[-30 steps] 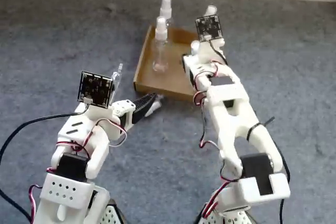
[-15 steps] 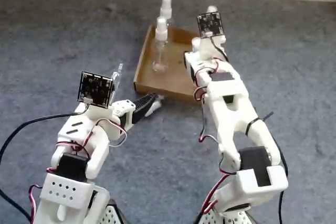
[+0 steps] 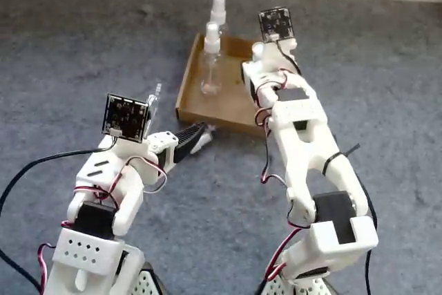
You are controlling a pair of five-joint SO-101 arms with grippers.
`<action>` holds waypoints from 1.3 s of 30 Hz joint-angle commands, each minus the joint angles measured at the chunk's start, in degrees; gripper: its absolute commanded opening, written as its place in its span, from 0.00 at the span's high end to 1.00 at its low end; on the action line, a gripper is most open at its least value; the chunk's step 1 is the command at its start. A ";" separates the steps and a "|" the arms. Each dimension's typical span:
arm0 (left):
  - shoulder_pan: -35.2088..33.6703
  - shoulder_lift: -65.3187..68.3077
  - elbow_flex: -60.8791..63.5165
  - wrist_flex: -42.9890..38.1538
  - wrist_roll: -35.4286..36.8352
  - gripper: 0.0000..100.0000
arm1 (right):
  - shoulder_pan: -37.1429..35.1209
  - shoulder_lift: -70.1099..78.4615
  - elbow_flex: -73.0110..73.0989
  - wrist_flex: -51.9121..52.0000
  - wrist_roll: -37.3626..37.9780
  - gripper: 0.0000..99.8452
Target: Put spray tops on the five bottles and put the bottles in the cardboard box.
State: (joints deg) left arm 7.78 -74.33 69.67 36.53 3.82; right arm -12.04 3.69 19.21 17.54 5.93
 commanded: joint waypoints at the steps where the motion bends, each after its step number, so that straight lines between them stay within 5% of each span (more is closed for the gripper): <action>1: 0.04 -0.04 -0.31 -1.32 -0.26 0.69 | 0.40 -0.13 -3.91 0.31 0.09 0.99; 24: 0.04 -0.13 -0.31 -1.32 -0.26 0.69 | 0.57 -0.13 -4.53 4.70 -3.16 0.99; 39: 0.04 -0.13 -0.31 -1.32 -0.26 0.69 | 0.66 7.34 -17.80 10.07 -5.10 0.99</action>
State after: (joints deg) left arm 7.78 -74.33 69.67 36.53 3.82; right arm -12.04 12.04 5.32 27.30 1.19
